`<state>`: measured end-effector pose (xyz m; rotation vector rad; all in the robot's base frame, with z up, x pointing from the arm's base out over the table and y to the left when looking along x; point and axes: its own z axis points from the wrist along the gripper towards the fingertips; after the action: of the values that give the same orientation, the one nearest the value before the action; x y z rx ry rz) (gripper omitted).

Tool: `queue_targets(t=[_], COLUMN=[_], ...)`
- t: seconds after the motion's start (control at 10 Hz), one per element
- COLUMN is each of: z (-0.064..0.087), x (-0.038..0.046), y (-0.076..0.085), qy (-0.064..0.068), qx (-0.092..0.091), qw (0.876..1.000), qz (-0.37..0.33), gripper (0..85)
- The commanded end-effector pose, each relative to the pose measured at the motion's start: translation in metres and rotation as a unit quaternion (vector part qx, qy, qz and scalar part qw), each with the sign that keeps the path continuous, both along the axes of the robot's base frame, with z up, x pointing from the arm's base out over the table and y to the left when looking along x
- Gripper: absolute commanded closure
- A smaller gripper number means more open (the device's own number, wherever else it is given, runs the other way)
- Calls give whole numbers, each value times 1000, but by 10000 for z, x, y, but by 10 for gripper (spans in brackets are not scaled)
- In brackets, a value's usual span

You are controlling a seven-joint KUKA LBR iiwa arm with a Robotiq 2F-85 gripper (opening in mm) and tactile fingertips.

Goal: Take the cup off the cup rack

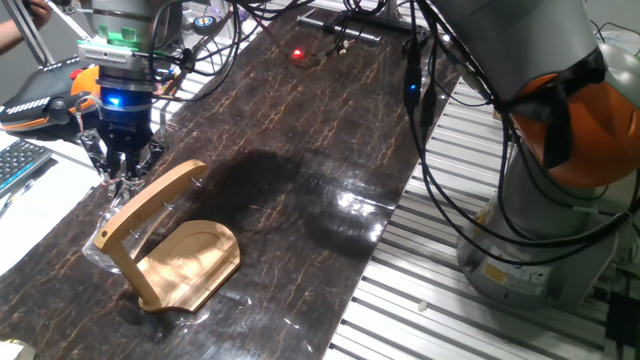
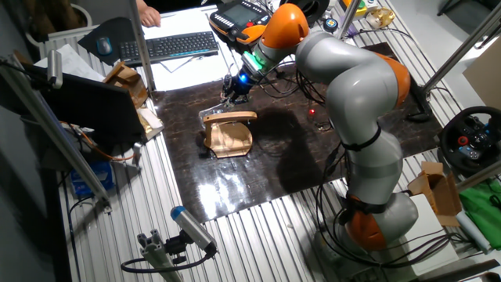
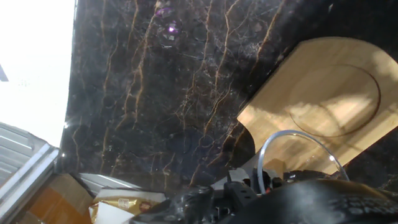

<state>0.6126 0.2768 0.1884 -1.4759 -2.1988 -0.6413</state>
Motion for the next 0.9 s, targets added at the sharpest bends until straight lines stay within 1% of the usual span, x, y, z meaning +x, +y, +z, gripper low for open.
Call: queue_targets(t=[0.0,0.2,0.6,0.8], z=[3,6,13,20], x=[3,9,4,0], y=[-5,-14,-13,-11], qy=[1,12,21,22], qx=[4,24,41,40], qw=[1000,1000,999,999], qz=[-1,-14,-25,-26], gripper=[830,830,830,830])
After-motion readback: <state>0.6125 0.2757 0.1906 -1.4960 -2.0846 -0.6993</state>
